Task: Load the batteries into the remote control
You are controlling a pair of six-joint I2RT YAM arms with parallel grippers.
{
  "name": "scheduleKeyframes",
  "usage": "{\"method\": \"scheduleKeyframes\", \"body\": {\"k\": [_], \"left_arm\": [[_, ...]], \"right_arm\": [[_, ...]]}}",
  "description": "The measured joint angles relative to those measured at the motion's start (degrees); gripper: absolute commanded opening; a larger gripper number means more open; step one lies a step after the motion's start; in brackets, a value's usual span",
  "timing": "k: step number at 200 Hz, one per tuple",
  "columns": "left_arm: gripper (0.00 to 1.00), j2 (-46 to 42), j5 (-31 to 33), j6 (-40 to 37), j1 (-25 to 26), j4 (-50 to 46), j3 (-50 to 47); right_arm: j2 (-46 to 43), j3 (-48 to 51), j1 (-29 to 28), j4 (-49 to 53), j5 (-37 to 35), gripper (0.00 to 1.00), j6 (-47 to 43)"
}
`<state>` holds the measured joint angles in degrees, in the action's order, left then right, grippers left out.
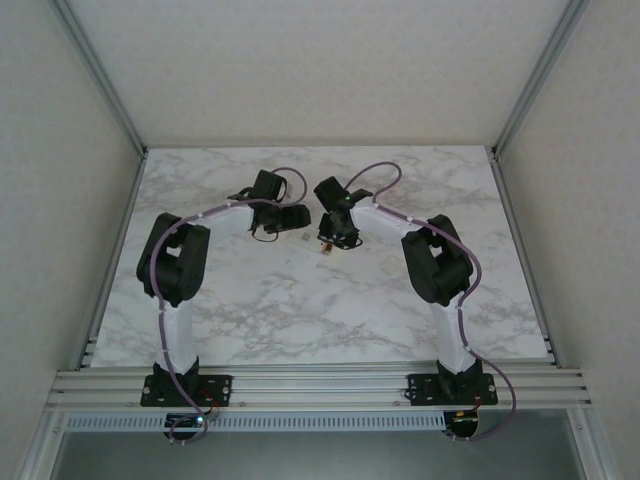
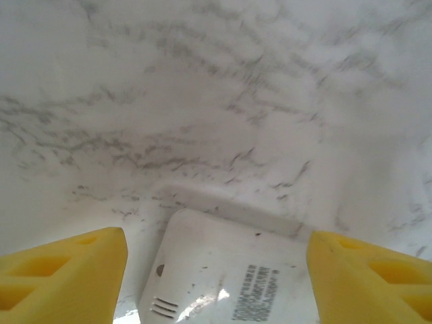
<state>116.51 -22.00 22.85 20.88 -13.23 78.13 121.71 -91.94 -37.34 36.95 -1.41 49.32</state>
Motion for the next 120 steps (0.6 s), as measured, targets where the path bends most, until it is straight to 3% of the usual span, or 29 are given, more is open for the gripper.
{"method": "scheduleKeyframes", "body": {"k": [40,82,120], "left_arm": [[0.63,1.7,-4.5,-1.3,-0.3,-0.8,0.3],[0.53,-0.3,-5.2,0.9,-0.5,1.8,-3.8],[0.50,-2.9,-3.9,4.7,-0.3,3.4,-8.0]], "right_arm": [[0.9,0.0,0.5,0.0,1.6,0.20,-0.3],[1.1,-0.2,0.6,0.1,1.4,0.11,-2.3],[0.9,-0.2,0.6,0.2,1.1,0.11,-3.5]]}}
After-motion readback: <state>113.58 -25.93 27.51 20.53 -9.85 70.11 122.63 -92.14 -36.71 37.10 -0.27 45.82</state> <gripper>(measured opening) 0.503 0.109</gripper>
